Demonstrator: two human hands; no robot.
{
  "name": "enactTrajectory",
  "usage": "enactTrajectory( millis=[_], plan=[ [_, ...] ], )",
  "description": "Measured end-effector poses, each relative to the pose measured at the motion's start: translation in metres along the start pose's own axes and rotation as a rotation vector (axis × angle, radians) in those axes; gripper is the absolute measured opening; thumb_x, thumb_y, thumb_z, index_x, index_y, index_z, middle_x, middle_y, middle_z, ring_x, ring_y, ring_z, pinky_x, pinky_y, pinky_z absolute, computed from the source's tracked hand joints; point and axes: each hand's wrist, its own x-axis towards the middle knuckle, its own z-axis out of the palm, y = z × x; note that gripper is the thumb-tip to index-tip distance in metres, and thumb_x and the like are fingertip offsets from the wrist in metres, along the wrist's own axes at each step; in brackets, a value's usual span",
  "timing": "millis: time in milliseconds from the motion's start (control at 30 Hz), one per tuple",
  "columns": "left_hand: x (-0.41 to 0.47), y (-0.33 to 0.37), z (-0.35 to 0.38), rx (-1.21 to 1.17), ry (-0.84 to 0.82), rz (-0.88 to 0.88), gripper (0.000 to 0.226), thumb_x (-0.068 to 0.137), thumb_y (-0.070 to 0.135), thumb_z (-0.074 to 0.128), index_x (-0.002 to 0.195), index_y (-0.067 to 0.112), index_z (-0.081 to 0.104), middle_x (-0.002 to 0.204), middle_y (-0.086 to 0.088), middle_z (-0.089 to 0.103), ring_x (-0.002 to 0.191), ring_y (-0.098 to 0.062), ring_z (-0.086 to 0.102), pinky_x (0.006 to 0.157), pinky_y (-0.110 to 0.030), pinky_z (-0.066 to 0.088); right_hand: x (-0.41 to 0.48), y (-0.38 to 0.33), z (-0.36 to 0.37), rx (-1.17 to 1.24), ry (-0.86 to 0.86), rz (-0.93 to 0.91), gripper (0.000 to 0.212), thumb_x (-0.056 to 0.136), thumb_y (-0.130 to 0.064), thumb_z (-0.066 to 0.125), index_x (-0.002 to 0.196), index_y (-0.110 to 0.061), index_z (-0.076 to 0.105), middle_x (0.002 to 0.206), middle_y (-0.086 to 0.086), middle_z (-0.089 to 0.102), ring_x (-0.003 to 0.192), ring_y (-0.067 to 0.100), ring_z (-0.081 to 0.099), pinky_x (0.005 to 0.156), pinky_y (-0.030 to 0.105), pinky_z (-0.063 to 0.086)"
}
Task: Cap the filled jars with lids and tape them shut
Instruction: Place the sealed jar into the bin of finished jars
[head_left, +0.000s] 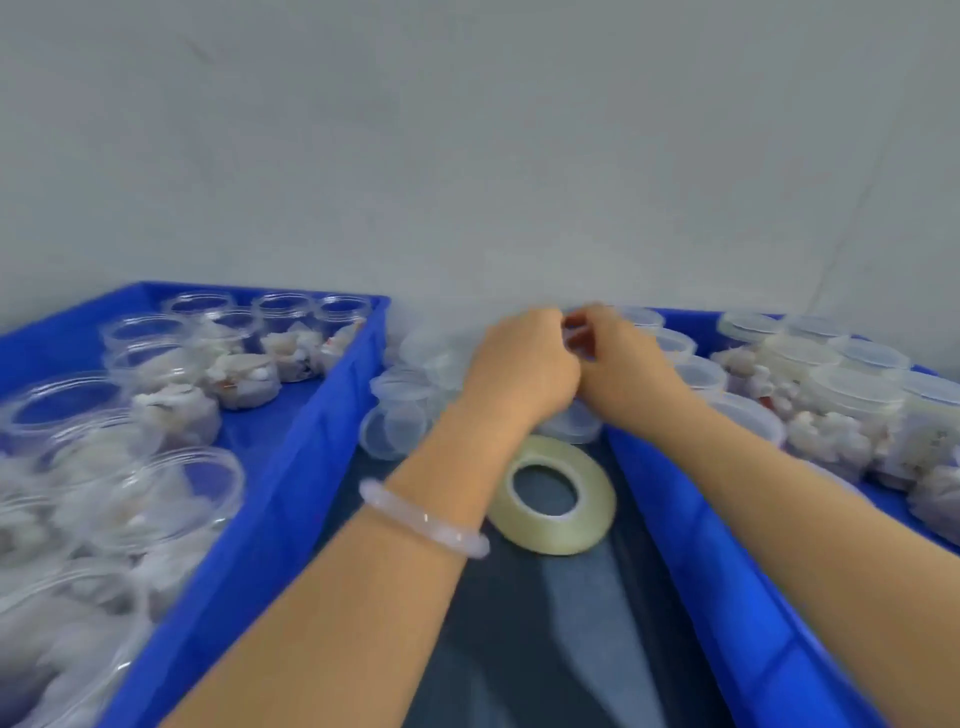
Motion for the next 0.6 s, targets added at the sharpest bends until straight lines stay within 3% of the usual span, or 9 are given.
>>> enactTrajectory(
  millis=[133, 233, 300, 333, 400, 467, 533, 600],
  plan=[
    [0.008, -0.05, -0.085, 0.232, 0.073, -0.147, 0.04, 0.089, 0.007, 0.047, 0.128, 0.008, 0.056, 0.13, -0.016, 0.058, 0.119, -0.032, 0.054, 0.095, -0.036, 0.044, 0.033, -0.076, 0.057, 0.232, -0.111, -0.082, 0.039, 0.088, -0.009, 0.051, 0.127, -0.008, 0.05, 0.113, 0.013, 0.064, 0.107, 0.029, 0.059, 0.073, 0.021, 0.036],
    [-0.008, -0.093, -0.13, 0.416, -0.02, -0.268, 0.032, 0.092, 0.009, 0.047, 0.122, 0.006, 0.059, 0.125, -0.017, 0.06, 0.111, -0.032, 0.057, 0.089, -0.035, 0.045, 0.033, -0.125, 0.101, 0.284, -0.281, -0.16, 0.034, 0.088, -0.01, 0.053, 0.122, -0.007, 0.053, 0.113, 0.015, 0.065, 0.099, 0.027, 0.058, 0.07, 0.021, 0.035],
    [-0.023, -0.121, -0.149, 0.562, -0.205, -0.349, 0.015, 0.091, 0.008, 0.05, 0.098, 0.011, 0.063, 0.109, -0.014, 0.064, 0.093, -0.027, 0.058, 0.083, -0.037, 0.047, 0.025, -0.147, 0.128, 0.228, -0.449, -0.248, 0.006, 0.088, -0.014, 0.057, 0.093, -0.013, 0.06, 0.091, 0.008, 0.066, 0.086, 0.021, 0.051, 0.07, 0.028, 0.038],
    [-0.031, -0.134, -0.156, 0.611, -0.322, -0.398, 0.013, 0.089, 0.006, 0.052, 0.087, 0.015, 0.061, 0.097, -0.01, 0.064, 0.084, -0.025, 0.057, 0.08, -0.038, 0.05, 0.02, -0.156, 0.138, 0.19, -0.545, -0.282, 0.013, 0.088, -0.018, 0.06, 0.075, -0.018, 0.056, 0.075, 0.001, 0.06, 0.082, 0.02, 0.048, 0.069, 0.031, 0.04],
    [-0.046, -0.156, -0.166, 0.595, -0.555, -0.509, 0.017, 0.082, 0.001, 0.057, 0.092, 0.013, 0.063, 0.083, -0.003, 0.061, 0.073, -0.017, 0.059, 0.066, -0.031, 0.053, 0.008, -0.165, 0.153, 0.087, -0.711, -0.304, 0.033, 0.084, -0.036, 0.066, 0.062, -0.023, 0.046, 0.062, -0.006, 0.048, 0.07, 0.018, 0.048, 0.066, 0.031, 0.037],
    [-0.057, -0.173, -0.17, 0.516, -0.71, -0.563, 0.031, 0.078, -0.002, 0.062, 0.106, 0.012, 0.063, 0.088, 0.003, 0.063, 0.074, -0.008, 0.059, 0.059, -0.019, 0.05, 0.002, -0.166, 0.165, -0.047, -0.747, -0.31, 0.04, 0.08, -0.054, 0.064, 0.064, -0.022, 0.047, 0.063, -0.007, 0.047, 0.063, 0.01, 0.044, 0.073, 0.033, 0.03],
    [-0.061, -0.188, -0.169, 0.455, -0.71, -0.57, 0.034, 0.079, -0.005, 0.062, 0.102, 0.021, 0.061, 0.091, 0.009, 0.066, 0.082, -0.008, 0.063, 0.057, -0.019, 0.052, 0.002, -0.163, 0.172, -0.095, -0.718, -0.306, 0.043, 0.083, -0.057, 0.059, 0.063, -0.021, 0.047, 0.063, -0.006, 0.047, 0.062, 0.007, 0.041, 0.078, 0.034, 0.026],
    [-0.06, -0.195, -0.162, 0.417, -0.6, -0.571, 0.03, 0.083, -0.007, 0.056, 0.09, 0.021, 0.065, 0.092, 0.002, 0.069, 0.087, -0.017, 0.069, 0.06, -0.026, 0.057, 0.001, -0.163, 0.17, -0.071, -0.71, -0.289, 0.043, 0.085, -0.054, 0.058, 0.061, -0.02, 0.047, 0.061, -0.006, 0.046, 0.06, 0.007, 0.041, 0.078, 0.032, 0.026]
  ],
)
